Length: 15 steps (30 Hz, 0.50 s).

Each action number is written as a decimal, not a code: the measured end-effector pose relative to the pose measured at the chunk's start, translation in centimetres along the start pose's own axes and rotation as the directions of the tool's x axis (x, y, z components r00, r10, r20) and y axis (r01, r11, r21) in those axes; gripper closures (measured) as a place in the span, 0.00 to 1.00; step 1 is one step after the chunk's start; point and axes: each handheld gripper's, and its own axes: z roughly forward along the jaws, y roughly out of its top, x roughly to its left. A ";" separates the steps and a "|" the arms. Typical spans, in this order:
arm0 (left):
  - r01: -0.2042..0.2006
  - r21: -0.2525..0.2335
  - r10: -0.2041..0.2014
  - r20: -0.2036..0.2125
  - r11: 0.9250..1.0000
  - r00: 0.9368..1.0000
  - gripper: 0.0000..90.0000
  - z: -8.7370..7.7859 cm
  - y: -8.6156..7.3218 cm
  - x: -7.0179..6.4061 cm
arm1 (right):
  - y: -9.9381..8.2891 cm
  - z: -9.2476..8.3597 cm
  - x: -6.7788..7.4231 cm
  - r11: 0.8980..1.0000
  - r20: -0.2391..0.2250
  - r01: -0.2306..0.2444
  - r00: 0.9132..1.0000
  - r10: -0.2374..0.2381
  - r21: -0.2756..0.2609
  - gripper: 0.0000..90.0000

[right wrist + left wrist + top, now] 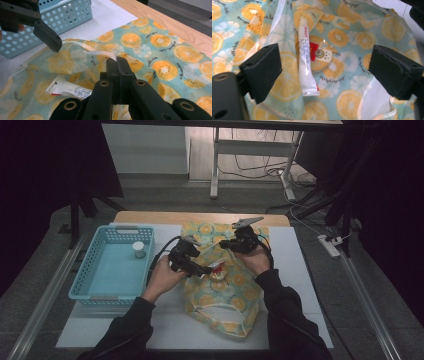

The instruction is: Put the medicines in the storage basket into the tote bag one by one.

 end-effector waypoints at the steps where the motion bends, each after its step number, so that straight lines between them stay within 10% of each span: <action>1: 0.003 -0.001 -0.003 0.001 1.000 1.000 0.07 -0.2 -0.1 0.0 | 0.0 0.0 0.0 1.000 0.000 0.001 1.000 -0.001 0.000 1.00; 15: 0.014 -0.051 -0.015 -0.017 0.999 1.000 0.00 -3.1 -1.8 1.6 | 0.1 -0.2 0.2 1.000 -0.004 0.006 1.000 -0.006 -0.003 1.00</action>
